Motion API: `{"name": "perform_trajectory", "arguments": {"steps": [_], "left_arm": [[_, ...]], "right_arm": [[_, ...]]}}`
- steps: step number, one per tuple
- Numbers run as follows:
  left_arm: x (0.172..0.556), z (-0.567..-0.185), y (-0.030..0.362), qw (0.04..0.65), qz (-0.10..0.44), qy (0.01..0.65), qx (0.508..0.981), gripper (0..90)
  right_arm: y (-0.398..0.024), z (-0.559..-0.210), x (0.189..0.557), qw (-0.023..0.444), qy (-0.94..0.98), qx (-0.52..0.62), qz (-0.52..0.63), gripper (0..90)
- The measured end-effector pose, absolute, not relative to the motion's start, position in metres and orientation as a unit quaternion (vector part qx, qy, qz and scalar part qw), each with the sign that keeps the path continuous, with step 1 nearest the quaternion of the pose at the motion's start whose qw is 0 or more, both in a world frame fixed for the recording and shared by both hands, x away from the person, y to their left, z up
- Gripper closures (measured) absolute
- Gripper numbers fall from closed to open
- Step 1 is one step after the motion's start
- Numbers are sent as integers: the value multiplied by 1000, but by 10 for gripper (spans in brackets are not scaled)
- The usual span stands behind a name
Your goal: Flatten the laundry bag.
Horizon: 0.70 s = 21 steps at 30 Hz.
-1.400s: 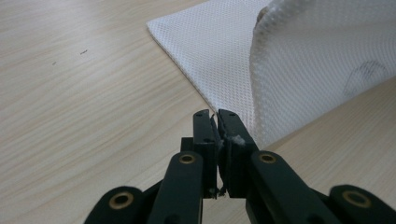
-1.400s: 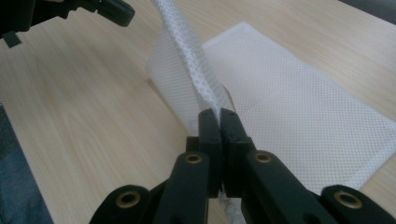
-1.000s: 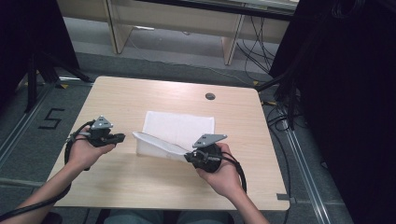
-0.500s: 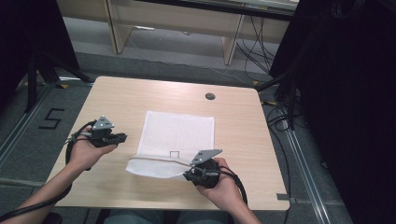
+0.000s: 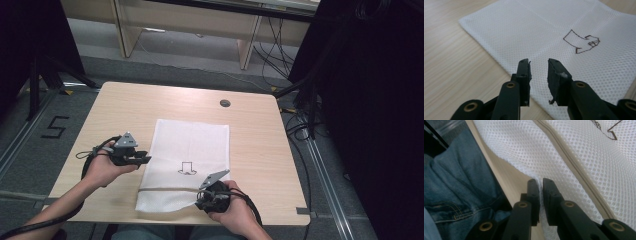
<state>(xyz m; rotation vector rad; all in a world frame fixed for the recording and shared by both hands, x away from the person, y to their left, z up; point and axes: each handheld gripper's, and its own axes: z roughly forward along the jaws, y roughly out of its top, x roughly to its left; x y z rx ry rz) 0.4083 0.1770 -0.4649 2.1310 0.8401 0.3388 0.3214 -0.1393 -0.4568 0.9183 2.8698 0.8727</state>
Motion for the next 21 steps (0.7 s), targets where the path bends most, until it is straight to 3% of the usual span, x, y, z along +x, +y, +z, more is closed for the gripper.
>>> {"name": "perform_trajectory", "arguments": {"steps": [3,12,21], "left_arm": [[404,-467,167,400,126,320,849,665],[398,-474,159,389,121,308,860,645],[393,-485,149,371,104,291,876,648]], "right_arm": [[-145,-446,316,8,909,294,296,741],[-166,-411,313,17,885,315,343,665],[-179,-428,334,37,881,359,304,754]]}}
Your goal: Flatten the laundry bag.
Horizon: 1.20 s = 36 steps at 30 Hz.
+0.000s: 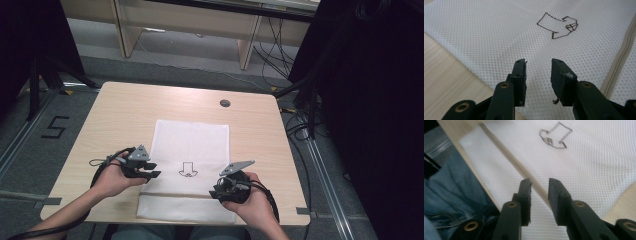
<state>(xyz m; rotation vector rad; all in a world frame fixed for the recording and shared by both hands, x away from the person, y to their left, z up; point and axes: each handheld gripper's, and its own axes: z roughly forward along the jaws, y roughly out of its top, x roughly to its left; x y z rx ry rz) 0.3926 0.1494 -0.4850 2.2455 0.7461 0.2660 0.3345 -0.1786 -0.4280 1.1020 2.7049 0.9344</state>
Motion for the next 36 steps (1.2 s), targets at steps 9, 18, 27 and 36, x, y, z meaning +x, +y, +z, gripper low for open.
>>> {"name": "perform_trajectory", "arguments": {"steps": [9,18,27,36], "left_arm": [[391,-494,143,343,96,277,892,693],[392,-502,140,317,102,276,901,725],[400,-502,139,310,119,276,902,744],[407,-503,140,311,124,287,897,746]], "right_arm": [[-178,-461,362,36,897,378,228,900],[-165,-480,369,43,907,376,184,900],[-161,-482,374,53,906,377,184,900],[-158,-483,380,60,902,385,189,900]]}}
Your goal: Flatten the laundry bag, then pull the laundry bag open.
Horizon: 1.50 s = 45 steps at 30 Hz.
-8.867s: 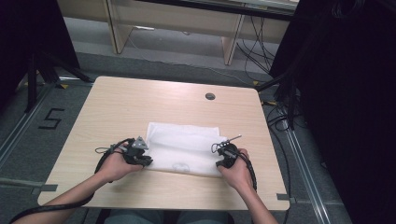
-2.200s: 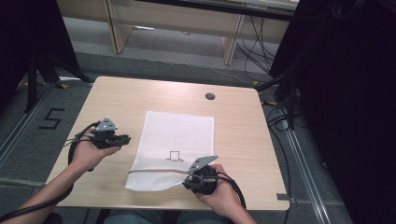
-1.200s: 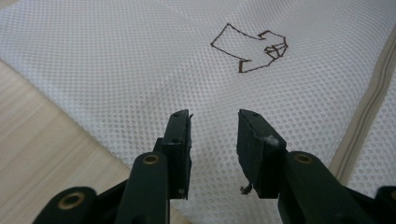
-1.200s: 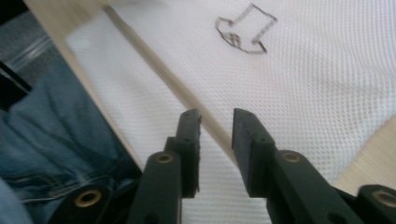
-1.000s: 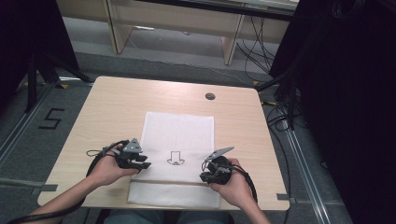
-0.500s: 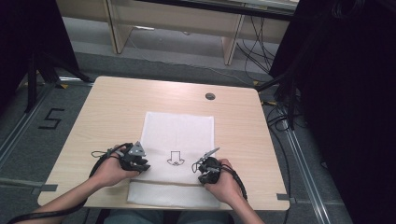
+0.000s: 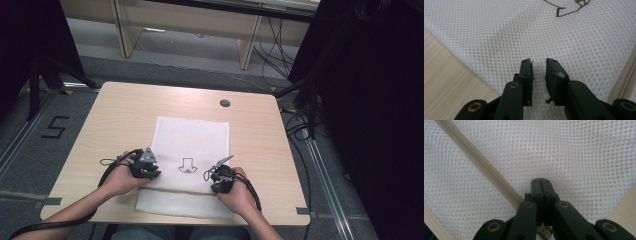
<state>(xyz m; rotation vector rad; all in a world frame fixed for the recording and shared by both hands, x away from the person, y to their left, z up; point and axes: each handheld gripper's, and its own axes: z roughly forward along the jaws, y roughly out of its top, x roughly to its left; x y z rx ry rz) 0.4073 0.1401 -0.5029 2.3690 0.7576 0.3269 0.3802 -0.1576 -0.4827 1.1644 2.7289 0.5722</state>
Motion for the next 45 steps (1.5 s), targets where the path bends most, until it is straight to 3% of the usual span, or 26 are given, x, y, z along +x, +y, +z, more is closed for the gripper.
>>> {"name": "perform_trajectory", "arguments": {"steps": [6,14,23,29,36,45], "left_arm": [[405,-504,141,321,132,291,892,728],[396,-488,160,383,138,308,860,519],[381,-481,179,416,140,330,836,354],[383,-482,176,435,131,350,819,350],[383,-483,174,423,134,332,833,354],[381,-482,162,442,130,337,821,390]], "right_arm": [[-162,-480,379,55,886,410,208,875],[-201,-447,376,92,847,440,284,736],[-238,-459,362,98,821,478,296,634],[-242,-456,360,112,815,484,298,640],[-244,-455,362,117,811,487,303,663],[-243,-452,360,95,827,468,297,821]]}}
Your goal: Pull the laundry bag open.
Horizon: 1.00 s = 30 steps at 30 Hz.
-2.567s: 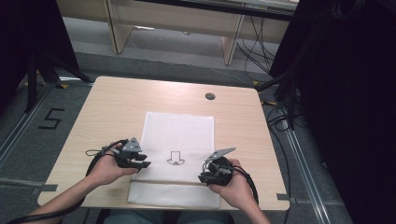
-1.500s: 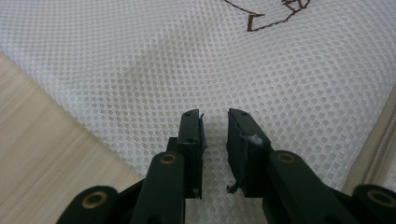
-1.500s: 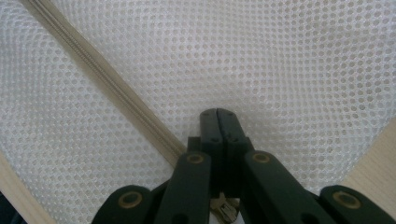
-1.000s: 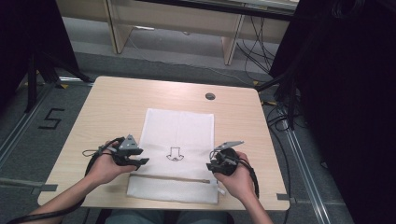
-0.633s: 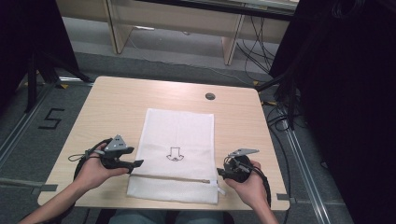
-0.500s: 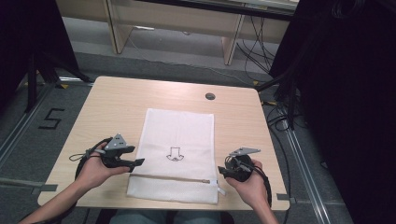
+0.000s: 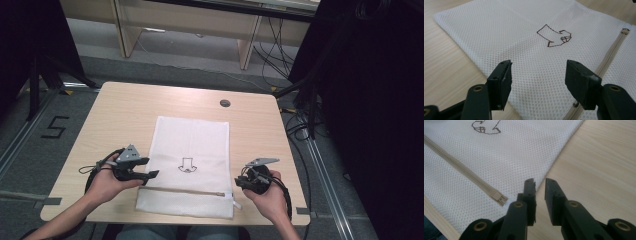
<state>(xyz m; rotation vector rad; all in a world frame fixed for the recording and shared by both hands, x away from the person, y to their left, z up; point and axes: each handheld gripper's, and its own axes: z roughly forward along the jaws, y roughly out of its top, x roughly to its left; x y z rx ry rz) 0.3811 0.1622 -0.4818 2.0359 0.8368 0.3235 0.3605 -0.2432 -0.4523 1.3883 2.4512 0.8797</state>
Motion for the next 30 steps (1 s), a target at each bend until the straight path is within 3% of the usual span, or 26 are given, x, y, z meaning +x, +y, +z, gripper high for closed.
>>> {"name": "perform_trajectory", "arguments": {"steps": [5,30], "left_arm": [[381,-480,158,445,130,324,825,402],[376,-475,93,444,86,230,862,476]], "right_arm": [[-242,-454,362,91,825,470,301,900],[-233,-460,354,40,838,477,263,900]]}}
